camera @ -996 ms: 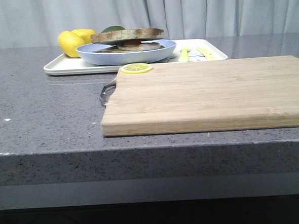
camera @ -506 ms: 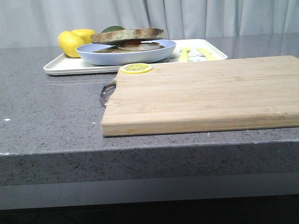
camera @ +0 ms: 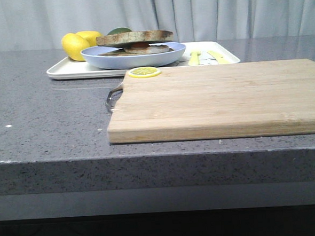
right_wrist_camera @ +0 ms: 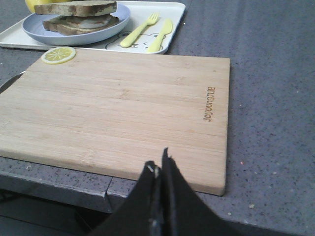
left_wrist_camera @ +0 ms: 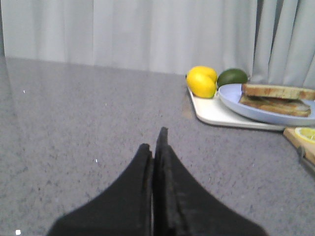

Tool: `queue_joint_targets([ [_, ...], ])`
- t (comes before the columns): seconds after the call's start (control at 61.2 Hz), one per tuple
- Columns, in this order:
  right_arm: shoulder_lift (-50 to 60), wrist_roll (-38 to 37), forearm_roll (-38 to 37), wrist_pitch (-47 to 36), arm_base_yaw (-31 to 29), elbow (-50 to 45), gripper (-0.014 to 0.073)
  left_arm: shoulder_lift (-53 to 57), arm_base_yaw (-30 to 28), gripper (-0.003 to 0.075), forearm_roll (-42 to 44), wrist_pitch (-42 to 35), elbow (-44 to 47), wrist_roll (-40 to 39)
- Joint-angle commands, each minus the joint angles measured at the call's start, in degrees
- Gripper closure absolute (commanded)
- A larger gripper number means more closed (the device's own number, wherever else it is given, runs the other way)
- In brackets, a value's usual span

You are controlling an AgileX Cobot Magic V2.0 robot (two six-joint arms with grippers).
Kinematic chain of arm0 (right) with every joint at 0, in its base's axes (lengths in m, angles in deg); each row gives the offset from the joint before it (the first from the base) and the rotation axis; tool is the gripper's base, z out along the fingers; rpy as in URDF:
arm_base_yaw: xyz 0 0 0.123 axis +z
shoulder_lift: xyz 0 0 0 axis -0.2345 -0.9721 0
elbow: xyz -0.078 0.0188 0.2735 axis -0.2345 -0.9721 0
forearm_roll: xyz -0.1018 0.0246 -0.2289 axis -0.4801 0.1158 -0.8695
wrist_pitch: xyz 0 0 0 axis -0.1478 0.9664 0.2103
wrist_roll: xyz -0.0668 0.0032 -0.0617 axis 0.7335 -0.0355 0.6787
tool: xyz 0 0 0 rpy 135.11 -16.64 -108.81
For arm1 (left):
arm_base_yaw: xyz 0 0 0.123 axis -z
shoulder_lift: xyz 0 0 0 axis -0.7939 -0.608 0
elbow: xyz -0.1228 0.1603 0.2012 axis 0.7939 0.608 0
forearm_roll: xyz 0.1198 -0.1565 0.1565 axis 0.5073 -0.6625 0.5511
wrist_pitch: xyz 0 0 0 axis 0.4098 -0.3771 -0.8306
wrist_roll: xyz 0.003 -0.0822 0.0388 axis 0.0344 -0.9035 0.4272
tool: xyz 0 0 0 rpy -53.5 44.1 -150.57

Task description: Place bread and move sandwich to tray

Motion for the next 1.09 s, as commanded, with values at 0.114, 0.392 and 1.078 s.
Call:
queue_joint_targets([
  [0.114, -0.6, 0.1, -0.1, -4.1, -0.3, 1.4, 0.0655, 1.3, -0.1, 0.0741, -0.2, -8.6, 4.7, -0.6],
  [0.392, -0.6, 0.1, -0.1, -4.1, -0.3, 1.4, 0.0655, 1.3, -0.1, 0.0741, -0.2, -17.6, 10.6, -0.6],
  [1.078, -0.6, 0.1, -0.1, -4.1, -0.3, 1.4, 0.0655, 1.3, -0.1, 0.0741, -0.2, -17.6, 10.6, -0.6],
])
